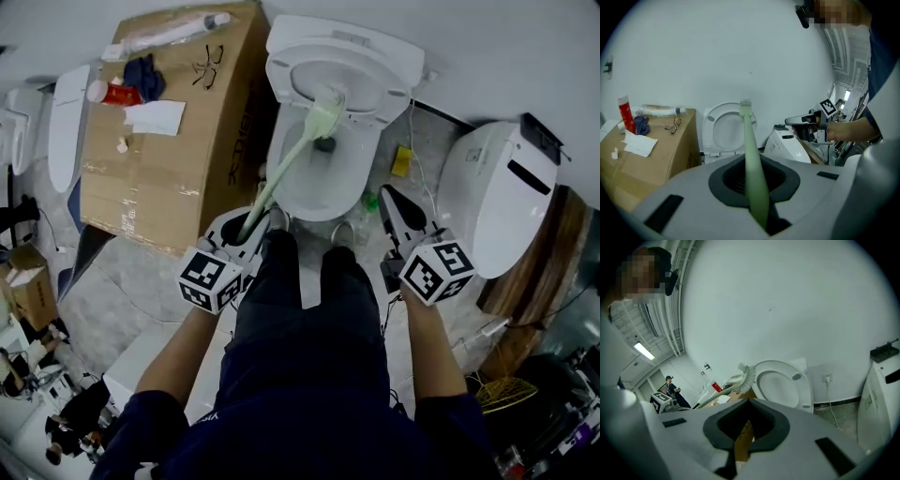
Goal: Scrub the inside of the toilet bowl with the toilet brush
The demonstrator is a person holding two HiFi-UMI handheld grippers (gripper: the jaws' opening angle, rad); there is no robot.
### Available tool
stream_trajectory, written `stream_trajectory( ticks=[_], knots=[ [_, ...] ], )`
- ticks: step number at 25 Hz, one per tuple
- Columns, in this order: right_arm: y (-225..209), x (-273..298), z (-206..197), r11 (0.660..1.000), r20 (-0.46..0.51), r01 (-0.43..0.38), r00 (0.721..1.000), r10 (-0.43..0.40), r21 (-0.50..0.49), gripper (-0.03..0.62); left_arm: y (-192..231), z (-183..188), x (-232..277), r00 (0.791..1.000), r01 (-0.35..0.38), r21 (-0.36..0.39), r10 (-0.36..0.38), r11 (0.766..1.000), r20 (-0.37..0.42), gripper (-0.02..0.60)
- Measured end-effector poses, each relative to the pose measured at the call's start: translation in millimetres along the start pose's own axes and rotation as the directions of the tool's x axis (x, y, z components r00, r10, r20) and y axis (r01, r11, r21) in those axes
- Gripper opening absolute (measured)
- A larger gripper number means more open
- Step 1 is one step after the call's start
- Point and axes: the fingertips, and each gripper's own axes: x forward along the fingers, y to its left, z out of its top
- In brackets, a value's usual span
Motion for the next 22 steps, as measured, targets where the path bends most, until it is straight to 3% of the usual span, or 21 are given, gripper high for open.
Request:
stream_trajectory(
  ticks=[8, 22],
  knots=[
    [-31, 44, -46, 0.994, -0.025, 0.096, 0.995, -0.095, 0.042, 0.0, 57, -51, 51, 0.993, 0.044, 0.026, -0.041, 0.999, -0.114, 0.06],
    [-88, 104, -123, 0.979, -0.083, 0.174, 0.983, -0.166, 0.108, 0.0, 120, -138, 137, 0.964, 0.068, 0.044, -0.054, 0.997, -0.262, 0.06]
  ],
)
